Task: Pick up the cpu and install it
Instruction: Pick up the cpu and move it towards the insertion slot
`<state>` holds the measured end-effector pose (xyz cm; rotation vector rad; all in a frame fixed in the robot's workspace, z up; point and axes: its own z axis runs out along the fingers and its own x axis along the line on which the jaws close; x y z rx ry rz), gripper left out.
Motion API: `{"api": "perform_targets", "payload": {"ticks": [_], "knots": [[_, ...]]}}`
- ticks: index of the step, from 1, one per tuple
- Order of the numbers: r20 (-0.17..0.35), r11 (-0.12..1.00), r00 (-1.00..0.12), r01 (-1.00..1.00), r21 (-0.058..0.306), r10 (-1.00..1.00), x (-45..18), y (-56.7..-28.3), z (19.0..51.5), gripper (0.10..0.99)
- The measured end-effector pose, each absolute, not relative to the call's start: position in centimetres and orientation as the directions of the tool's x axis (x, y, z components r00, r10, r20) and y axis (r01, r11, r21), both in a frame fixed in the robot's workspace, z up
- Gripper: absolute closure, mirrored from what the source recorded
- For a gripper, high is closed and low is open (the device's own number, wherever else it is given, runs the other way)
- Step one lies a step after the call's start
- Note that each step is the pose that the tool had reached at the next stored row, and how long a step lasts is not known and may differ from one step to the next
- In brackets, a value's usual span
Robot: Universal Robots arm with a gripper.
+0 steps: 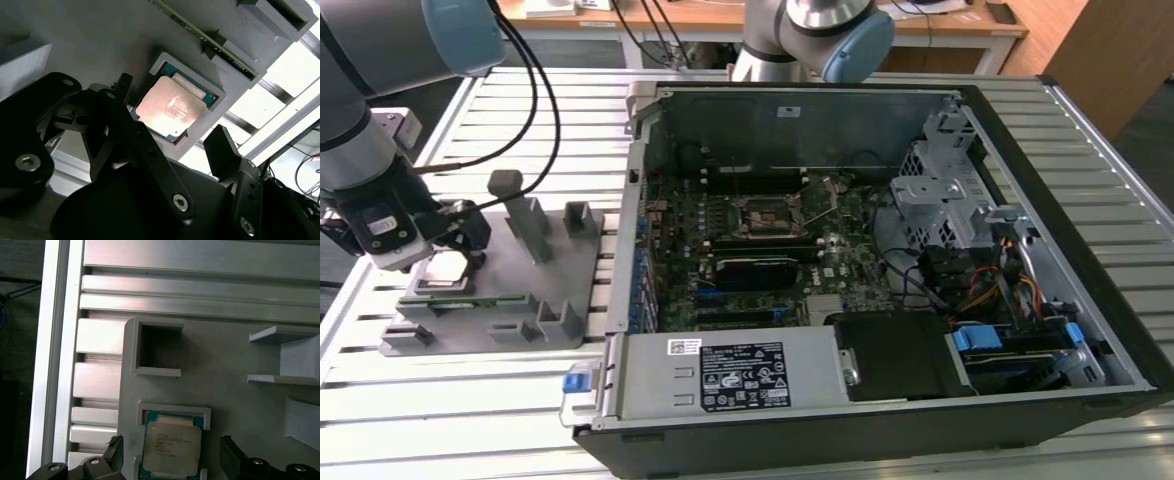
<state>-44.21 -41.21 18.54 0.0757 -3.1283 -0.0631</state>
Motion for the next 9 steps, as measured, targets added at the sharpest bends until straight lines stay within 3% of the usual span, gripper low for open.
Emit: {"api": "perform_targets", "payload": {"ticks": [3, 4, 9], "knots": [[0.011, 0.998, -0.999, -0.048, 0.041, -0.049, -44.21, -41.21, 18.52, 0.251], [0.011, 0.998, -0.999, -0.048, 0.041, -0.049, -44.21, -41.21, 18.52, 0.322], [0.011, 0.998, -0.999, -0.048, 0.041, -0.049, -44.21, -41.21, 18.48, 0.337]]}}
